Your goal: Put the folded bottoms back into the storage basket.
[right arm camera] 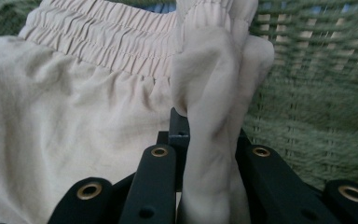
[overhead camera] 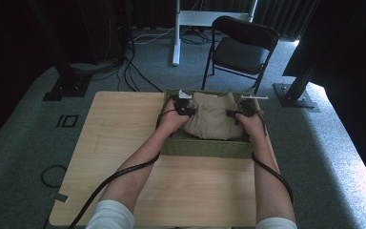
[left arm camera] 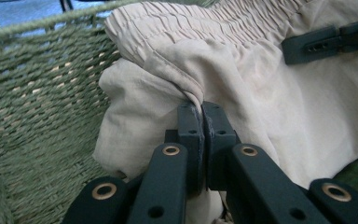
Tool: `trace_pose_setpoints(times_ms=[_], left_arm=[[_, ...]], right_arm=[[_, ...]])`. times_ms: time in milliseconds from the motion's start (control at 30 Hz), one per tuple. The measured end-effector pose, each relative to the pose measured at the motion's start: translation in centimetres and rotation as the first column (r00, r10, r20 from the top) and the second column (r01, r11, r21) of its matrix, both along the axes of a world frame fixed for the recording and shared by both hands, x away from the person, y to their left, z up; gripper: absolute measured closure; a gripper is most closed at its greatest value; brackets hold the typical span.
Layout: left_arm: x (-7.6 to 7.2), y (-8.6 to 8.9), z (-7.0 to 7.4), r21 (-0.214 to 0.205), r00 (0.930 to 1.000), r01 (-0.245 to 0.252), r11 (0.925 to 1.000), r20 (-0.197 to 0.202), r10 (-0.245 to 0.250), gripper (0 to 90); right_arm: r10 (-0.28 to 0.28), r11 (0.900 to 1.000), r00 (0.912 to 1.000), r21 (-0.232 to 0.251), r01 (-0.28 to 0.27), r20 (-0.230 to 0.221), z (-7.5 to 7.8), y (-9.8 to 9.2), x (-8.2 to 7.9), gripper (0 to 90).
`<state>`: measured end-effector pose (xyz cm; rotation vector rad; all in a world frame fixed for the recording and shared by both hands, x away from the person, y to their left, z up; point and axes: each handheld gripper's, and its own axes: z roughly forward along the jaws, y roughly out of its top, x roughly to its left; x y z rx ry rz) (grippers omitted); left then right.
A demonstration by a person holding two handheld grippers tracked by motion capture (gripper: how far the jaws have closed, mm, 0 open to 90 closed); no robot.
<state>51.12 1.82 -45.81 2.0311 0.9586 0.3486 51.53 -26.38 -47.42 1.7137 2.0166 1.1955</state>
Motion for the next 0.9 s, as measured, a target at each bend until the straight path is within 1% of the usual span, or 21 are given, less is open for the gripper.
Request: trace_pose_setpoints(times_ms=[33, 67, 133, 200, 233, 300, 333, 367, 400, 433, 467, 567, 600, 633, 667, 700, 733, 767, 833, 867, 900], left_arm=[[0.2, -0.1, -0.5, 0.007, 0.9999, -0.004, 1.0000, -0.015, 0.004, 88.9], [0.2, -0.1, -0.5, 0.007, 0.9999, -0.004, 1.0000, -0.015, 0.004, 88.9], [0.5, 0.0, -1.2, 0.012, 0.9993, -0.012, 0.9999, -0.036, 0.013, 88.9], [0.6, 0.0, -1.4, 0.013, 0.9992, -0.013, 0.9998, -0.038, 0.014, 88.9], [0.8, 0.0, -1.9, 0.023, 0.9987, -0.018, 0.9996, -0.048, 0.019, 88.9], [0.9, 0.0, -2.5, 0.032, 0.9975, -0.018, 0.9993, -0.067, 0.020, 88.9], [1.0, 0.0, -2.8, 0.033, 0.9969, -0.023, 0.9992, -0.074, 0.025, 88.9], [1.1, 0.0, -3.0, 0.025, 0.9958, -0.028, 0.9993, -0.086, 0.030, 88.9], [1.1, 0.0, -3.2, 0.028, 0.9956, -0.025, 0.9993, -0.090, 0.028, 88.9], [1.1, 0.0, -3.2, 0.028, 0.9956, -0.025, 0.9993, -0.090, 0.028, 88.9], [1.1, 0.0, -3.5, 0.037, 0.9947, -0.032, 0.9988, -0.097, 0.035, 88.9], [1.0, -0.1, -3.7, 0.048, 0.9935, -0.024, 0.9986, -0.110, 0.029, 88.9], [1.0, -0.1, -3.7, 0.048, 0.9935, -0.024, 0.9986, -0.110, 0.029, 88.8], [1.0, -0.1, -3.8, 0.056, 0.9927, -0.028, 0.9980, -0.116, 0.034, 88.8], [1.0, -0.1, -3.8, 0.056, 0.9927, -0.028, 0.9980, -0.116, 0.034, 88.8], [1.0, 0.0, -4.0, 0.058, 0.9897, -0.032, 0.9978, -0.137, 0.040, 88.7], [1.0, 0.1, -4.1, 0.071, 0.9891, -0.037, 0.9968, -0.140, 0.046, 88.5], [0.9, 0.1, -4.2, 0.088, 0.9895, -0.038, 0.9955, -0.136, 0.049, 88.2], [0.8, 0.2, -4.4, 0.089, 0.9865, -0.045, 0.9950, -0.153, 0.058, 87.0], [0.8, 0.2, -4.4, 0.089, 0.9865, -0.045, 0.9950, -0.153, 0.058, 86.4], [0.8, 0.4, -4.5, 0.099, 0.9850, -0.053, 0.9936, -0.158, 0.069, 84.9]], right_arm=[[-0.003, 0.9999, 1.0000, -0.012, 0.003, -0.009, -0.5, 0.1, 0.2, 80.2], [-0.003, 0.9999, 1.0000, -0.012, 0.003, -0.009, -0.5, 0.1, 0.2, 80.2], [-0.006, 0.9995, 0.9996, -0.031, 0.005, -0.027, -1.3, 0.3, 0.5, 80.2], [-0.005, 0.9993, 0.9994, -0.036, 0.004, -0.034, -1.5, 0.4, 0.7, 80.2], [-0.007, 0.9984, 0.9991, -0.056, 0.004, -0.042, -1.9, 0.7, 0.9, 80.2], [-0.007, 0.9976, 0.9980, -0.069, 0.003, -0.063, -2.2, 0.9, 1.0, 80.1], [-0.008, 0.9965, 0.9974, -0.084, 0.002, -0.071, -2.3, 1.0, 1.1, 80.1], [-0.011, 0.9956, 0.9966, -0.094, 0.003, -0.082, -2.4, 1.2, 1.2, 80.0], [-0.018, 0.9945, 0.9955, -0.104, 0.008, -0.093, -2.5, 1.3, 1.3, 79.9], [-0.024, 0.9925, 0.9949, -0.122, 0.012, -0.098, -2.5, 1.4, 1.3, 79.8], [-0.026, 0.9907, 0.9947, -0.135, 0.013, -0.100, -2.7, 1.6, 1.4, 79.6], [-0.032, 0.9890, 0.9936, -0.147, 0.016, -0.108, -3.0, 1.7, 1.5, 78.3], [-0.033, 0.9898, 0.9933, -0.141, 0.017, -0.111, -3.1, 1.6, 1.6, 76.4], [-0.041, 0.9893, 0.9931, -0.144, 0.025, -0.110, -3.1, 1.5, 1.6, 72.8], [-0.049, 0.9881, 0.9928, -0.150, 0.032, -0.109, -3.3, 1.4, 1.6, 71.3], [-0.054, 0.9882, 0.9912, -0.149, 0.036, -0.120, -3.4, 1.4, 1.7, 68.9], [-0.057, 0.9878, 0.9901, -0.151, 0.037, -0.128, -3.5, 1.4, 1.7, 65.1], [-0.059, 0.9855, 0.9898, -0.166, 0.037, -0.130, -3.6, 1.3, 1.7, 61.6], [-0.055, 0.9762, 0.9934, -0.215, 0.033, -0.101, -3.7, 1.2, 1.8, 54.2], [-0.054, 0.9733, 0.9930, -0.228, 0.029, -0.105, -3.7, 1.1, 1.8, 50.9], [-0.055, 0.9706, 0.9929, -0.239, 0.028, -0.106, -3.7, 1.0, 1.8, 47.1]])
